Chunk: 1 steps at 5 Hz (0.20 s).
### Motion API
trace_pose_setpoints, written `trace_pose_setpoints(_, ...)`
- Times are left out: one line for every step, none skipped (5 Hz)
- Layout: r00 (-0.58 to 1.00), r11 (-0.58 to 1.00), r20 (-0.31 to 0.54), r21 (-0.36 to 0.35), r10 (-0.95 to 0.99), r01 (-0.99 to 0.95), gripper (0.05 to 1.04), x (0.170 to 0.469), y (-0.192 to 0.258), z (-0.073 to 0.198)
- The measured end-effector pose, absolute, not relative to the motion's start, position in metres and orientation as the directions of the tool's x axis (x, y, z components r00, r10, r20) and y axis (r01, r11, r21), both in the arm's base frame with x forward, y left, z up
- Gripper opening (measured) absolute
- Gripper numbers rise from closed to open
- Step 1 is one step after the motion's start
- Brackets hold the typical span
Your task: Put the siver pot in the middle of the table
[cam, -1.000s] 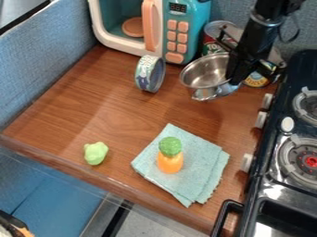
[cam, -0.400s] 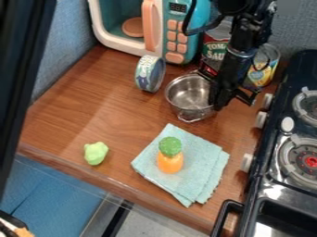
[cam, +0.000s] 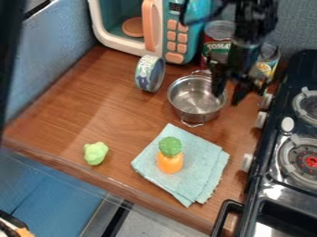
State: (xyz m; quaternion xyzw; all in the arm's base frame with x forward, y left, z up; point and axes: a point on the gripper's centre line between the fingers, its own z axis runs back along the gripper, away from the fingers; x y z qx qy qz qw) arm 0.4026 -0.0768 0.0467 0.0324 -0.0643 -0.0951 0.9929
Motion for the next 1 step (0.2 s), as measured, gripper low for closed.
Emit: trace_pose_setpoints(0.967,0.983,0.182,0.051,-0.180,0.174,0.968,0.3975,-0.0762,0.0735)
